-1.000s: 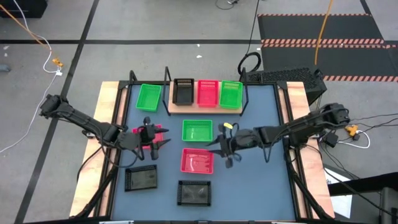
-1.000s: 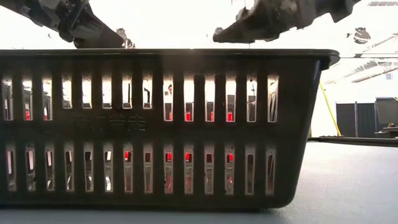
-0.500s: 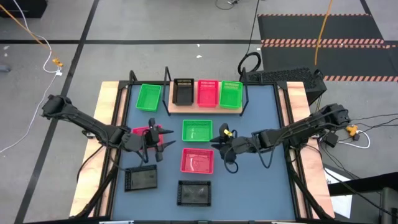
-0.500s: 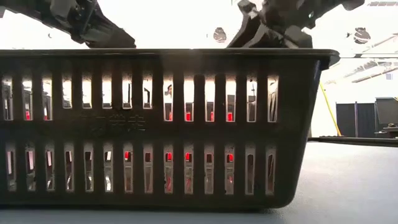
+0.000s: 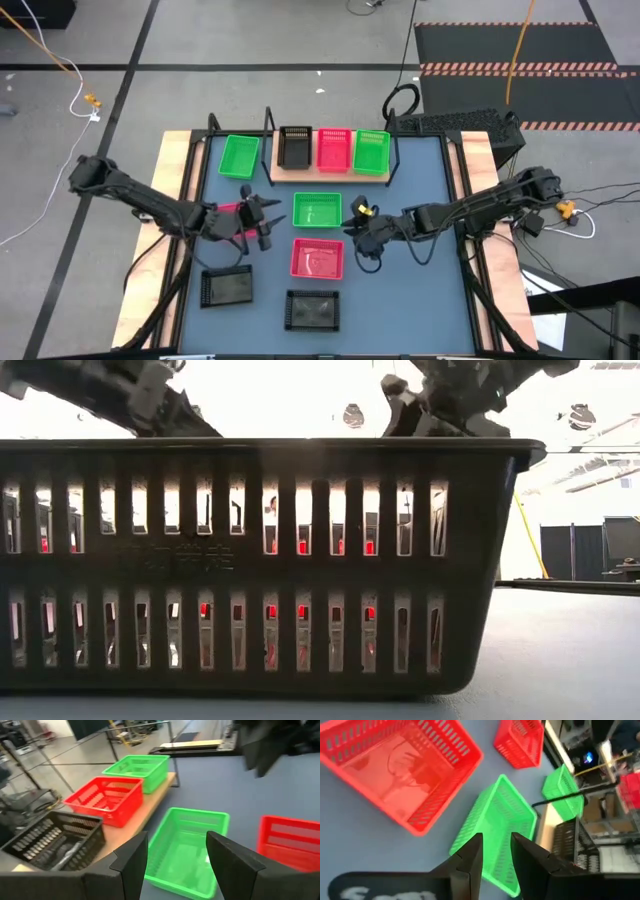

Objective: Stack baskets on shelf by color
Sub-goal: Stack the bottom green bin on top of the green bin on the shelf

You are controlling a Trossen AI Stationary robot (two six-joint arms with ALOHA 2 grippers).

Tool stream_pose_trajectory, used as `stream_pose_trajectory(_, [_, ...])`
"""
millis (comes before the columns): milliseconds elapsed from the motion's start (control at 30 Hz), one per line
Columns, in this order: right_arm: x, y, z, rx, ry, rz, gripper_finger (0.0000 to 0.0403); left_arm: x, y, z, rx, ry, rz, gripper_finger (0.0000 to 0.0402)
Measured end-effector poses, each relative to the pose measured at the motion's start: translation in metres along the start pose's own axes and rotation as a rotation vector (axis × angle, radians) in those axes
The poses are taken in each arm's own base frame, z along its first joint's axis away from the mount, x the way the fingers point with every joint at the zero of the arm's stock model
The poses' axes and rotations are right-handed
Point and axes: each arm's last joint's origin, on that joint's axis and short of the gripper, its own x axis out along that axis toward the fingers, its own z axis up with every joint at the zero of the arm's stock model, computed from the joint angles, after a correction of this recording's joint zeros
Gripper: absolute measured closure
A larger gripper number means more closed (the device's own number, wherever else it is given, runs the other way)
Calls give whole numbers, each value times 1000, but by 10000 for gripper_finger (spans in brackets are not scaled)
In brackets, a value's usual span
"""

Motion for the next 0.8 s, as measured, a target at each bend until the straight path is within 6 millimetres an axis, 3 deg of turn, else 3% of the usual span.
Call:
stream_pose_trajectory(267, [8, -25, 24, 76, 196, 114, 310, 7, 11, 0, -25, 10, 56, 199])
stream_pose_trajectory(533, [43, -2, 27, -97, 261, 270, 310, 8, 12, -1, -18, 23, 61, 199])
stream_pose_trajectory(800, [34, -4, 26, -56, 293, 281, 310, 9, 13, -3, -5, 42, 69, 199])
